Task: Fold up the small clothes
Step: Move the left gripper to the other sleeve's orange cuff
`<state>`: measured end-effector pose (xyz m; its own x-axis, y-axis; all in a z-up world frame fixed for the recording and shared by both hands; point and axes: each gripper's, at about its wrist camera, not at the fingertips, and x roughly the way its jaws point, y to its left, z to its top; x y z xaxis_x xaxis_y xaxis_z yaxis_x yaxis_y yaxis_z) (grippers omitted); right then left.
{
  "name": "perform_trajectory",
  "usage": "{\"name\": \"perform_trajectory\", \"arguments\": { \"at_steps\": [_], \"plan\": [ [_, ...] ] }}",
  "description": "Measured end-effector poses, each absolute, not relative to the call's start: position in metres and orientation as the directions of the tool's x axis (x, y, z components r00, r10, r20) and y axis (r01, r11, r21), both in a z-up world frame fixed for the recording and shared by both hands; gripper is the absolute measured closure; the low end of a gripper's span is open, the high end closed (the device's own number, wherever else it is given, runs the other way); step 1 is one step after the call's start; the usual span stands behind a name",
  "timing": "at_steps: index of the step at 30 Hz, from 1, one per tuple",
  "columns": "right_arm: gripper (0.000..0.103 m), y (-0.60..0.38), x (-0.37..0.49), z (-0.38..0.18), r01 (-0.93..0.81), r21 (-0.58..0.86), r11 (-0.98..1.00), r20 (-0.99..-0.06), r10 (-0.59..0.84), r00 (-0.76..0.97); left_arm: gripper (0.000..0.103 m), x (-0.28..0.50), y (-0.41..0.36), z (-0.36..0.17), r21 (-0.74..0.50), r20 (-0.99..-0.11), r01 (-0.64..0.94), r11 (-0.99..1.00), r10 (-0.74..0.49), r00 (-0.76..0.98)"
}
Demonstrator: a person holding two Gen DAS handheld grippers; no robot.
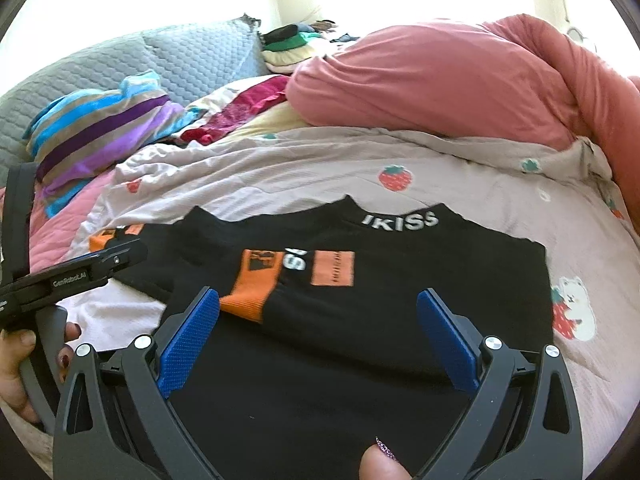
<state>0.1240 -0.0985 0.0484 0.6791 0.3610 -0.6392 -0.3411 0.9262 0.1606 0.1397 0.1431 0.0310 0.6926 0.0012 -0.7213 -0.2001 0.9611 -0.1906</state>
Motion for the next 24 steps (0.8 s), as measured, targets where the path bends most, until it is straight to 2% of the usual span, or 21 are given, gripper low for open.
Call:
{"name": "perform_trajectory", "arguments": {
  "at_steps": [24],
  "plan": [
    [0.005, -0.004, 0.125, 0.064, -0.505, 0.123, 0.855, -0.614, 0.465, 0.638, 0.010, 0.115, 0.243, 0.041, -0.225, -0.703, -0.428, 0.876, 0.158, 0.693]
  ]
}}
